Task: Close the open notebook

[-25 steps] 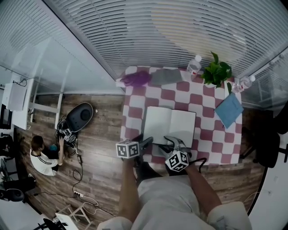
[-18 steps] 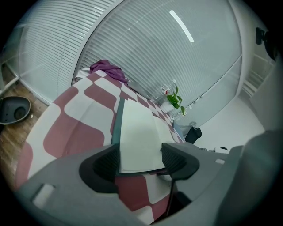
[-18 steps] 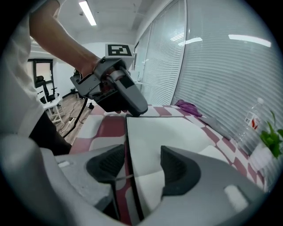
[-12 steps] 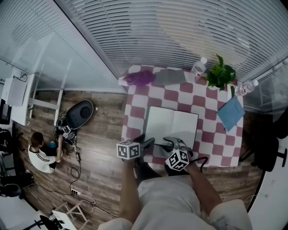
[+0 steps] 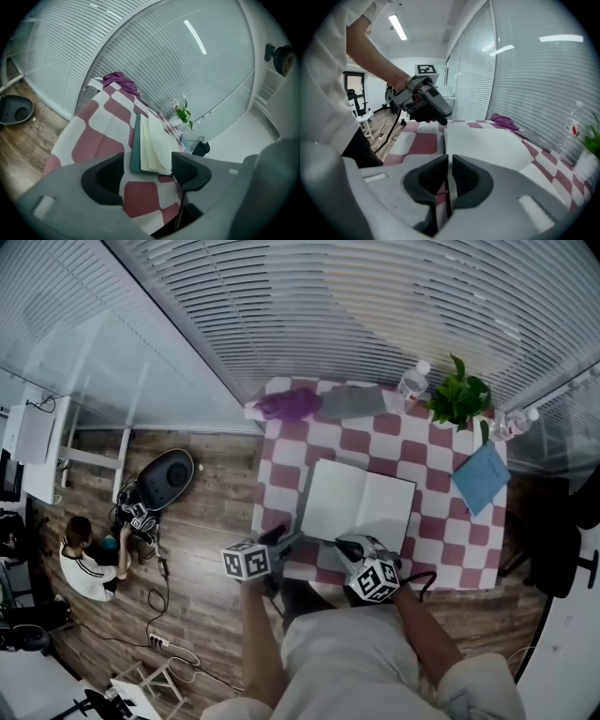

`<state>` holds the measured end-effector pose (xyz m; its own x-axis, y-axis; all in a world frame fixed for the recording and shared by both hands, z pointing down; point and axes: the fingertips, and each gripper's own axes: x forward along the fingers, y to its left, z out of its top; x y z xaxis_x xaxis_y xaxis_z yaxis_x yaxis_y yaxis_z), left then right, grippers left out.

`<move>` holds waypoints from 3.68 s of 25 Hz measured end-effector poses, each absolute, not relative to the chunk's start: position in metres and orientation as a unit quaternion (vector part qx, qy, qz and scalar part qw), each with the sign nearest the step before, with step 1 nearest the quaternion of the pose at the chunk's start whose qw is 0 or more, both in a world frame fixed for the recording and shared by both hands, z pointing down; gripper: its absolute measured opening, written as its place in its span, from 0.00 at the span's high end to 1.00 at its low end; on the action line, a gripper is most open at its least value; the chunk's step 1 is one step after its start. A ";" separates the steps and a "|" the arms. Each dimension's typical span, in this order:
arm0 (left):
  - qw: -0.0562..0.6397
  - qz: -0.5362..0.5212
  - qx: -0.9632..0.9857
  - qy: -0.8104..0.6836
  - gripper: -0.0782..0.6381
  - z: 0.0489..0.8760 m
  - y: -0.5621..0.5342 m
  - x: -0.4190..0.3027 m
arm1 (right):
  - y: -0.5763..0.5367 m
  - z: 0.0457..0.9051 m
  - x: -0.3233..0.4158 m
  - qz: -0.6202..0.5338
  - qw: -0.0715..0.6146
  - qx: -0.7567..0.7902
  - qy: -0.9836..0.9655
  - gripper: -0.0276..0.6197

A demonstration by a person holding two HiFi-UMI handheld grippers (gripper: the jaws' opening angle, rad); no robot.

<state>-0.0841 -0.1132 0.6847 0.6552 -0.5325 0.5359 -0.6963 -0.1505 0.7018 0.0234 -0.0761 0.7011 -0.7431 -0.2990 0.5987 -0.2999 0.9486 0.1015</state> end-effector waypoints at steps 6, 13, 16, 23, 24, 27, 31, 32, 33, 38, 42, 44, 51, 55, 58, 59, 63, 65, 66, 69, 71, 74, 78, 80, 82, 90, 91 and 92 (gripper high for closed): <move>0.518 0.094 0.759 -0.383 0.46 0.697 -0.122 -0.062 | -0.083 0.689 0.030 0.013 0.272 0.189 -0.943 0.92; 0.518 0.053 0.784 -0.336 0.46 0.678 -0.135 -0.026 | -0.083 0.690 0.031 0.003 0.270 0.188 -0.944 0.92; 0.503 0.048 0.798 -0.329 0.47 0.664 -0.137 -0.020 | -0.076 0.684 0.033 -0.011 0.279 0.190 -0.941 0.91; 0.477 0.038 0.840 -0.256 0.47 0.618 -0.134 0.009 | -0.108 0.646 0.072 0.128 0.202 0.286 -0.928 0.68; 0.474 0.036 0.845 -0.246 0.47 0.613 -0.134 0.014 | -0.112 0.645 0.073 0.129 0.206 0.287 -0.927 0.61; 0.466 0.036 0.858 -0.215 0.47 0.599 -0.133 0.033 | -0.105 0.643 0.064 0.112 0.230 0.258 -0.932 0.53; 0.456 0.054 0.873 -0.164 0.47 0.587 -0.129 0.064 | -0.095 0.642 0.061 0.109 0.238 0.278 -0.924 0.52; 0.452 0.064 0.877 -0.150 0.47 0.585 -0.127 0.071 | -0.096 0.642 0.061 0.105 0.242 0.298 -0.917 0.52; 0.446 0.074 0.881 -0.135 0.47 0.583 -0.125 0.078 | -0.099 0.641 0.062 0.099 0.246 0.320 -0.910 0.52; 0.421 0.117 0.897 -0.068 0.47 0.573 -0.113 0.104 | -0.110 0.640 0.079 0.126 0.223 0.425 -0.868 0.86; 0.418 0.113 0.900 -0.051 0.47 0.566 -0.115 0.099 | -0.107 0.642 0.099 0.199 0.164 0.489 -0.833 0.90; 0.416 0.122 0.899 -0.056 0.47 0.571 -0.119 0.087 | -0.104 0.647 0.111 0.227 0.141 0.529 -0.805 0.91; 0.383 0.192 0.901 -0.076 0.47 0.606 -0.127 0.070 | -0.098 0.666 0.136 0.252 0.152 0.609 -0.737 0.88; 0.338 0.224 0.910 -0.086 0.47 0.631 -0.131 0.091 | -0.094 0.673 0.144 0.287 0.137 0.623 -0.714 0.86; 0.338 0.222 0.911 -0.081 0.47 0.647 -0.138 0.119 | -0.091 0.671 0.145 0.288 0.138 0.620 -0.717 0.83; 0.340 0.224 0.910 -0.082 0.47 0.651 -0.139 0.127 | -0.088 0.669 0.144 0.284 0.145 0.616 -0.721 0.82; 0.345 0.246 0.902 -0.083 0.47 0.666 -0.137 0.148 | -0.067 0.661 0.150 0.266 0.179 0.605 -0.729 0.79; 0.351 0.257 0.897 -0.085 0.47 0.671 -0.135 0.153 | -0.053 0.655 0.164 0.254 0.189 0.613 -0.724 0.80; 0.355 0.262 0.894 -0.085 0.47 0.674 -0.134 0.156 | -0.048 0.651 0.171 0.246 0.186 0.620 -0.721 0.80; 0.372 0.283 0.881 -0.078 0.47 0.686 -0.129 0.163 | -0.049 0.641 0.187 0.216 0.170 0.635 -0.722 0.80; 0.376 0.297 0.875 -0.077 0.47 0.692 -0.126 0.165 | -0.061 0.646 0.184 0.211 0.180 0.623 -0.732 0.83; 0.382 0.307 0.868 -0.080 0.47 0.694 -0.125 0.168 | -0.081 0.673 0.171 0.225 0.217 0.589 -0.745 0.83; 0.397 0.310 0.860 -0.083 0.49 0.697 -0.128 0.172 | -0.099 0.693 0.163 0.217 0.253 0.567 -0.753 0.85; 0.397 0.304 0.862 -0.083 0.51 0.695 -0.131 0.171 | -0.105 0.691 0.159 0.215 0.252 0.563 -0.757 0.85; 0.394 0.287 0.869 -0.088 0.50 0.686 -0.138 0.168 | -0.110 0.689 0.153 0.208 0.250 0.554 -0.766 0.85; 0.384 0.243 0.876 -0.159 0.50 0.661 -0.173 0.123 | -0.145 0.687 0.106 0.168 0.303 0.498 -0.795 0.85; 0.381 0.237 0.877 -0.173 0.50 0.657 -0.176 0.111 | -0.148 0.688 0.102 0.165 0.307 0.493 -0.797 0.85; 0.377 0.235 0.876 -0.187 0.50 0.656 -0.178 0.098 | -0.151 0.688 0.098 0.164 0.309 0.491 -0.798 0.85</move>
<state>0.0978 -0.1784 0.6557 0.8196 -0.1502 0.5530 -0.5048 -0.6459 0.5727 0.0980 -0.1512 0.6885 -0.3277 -0.6819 0.6540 -0.8842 0.4653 0.0421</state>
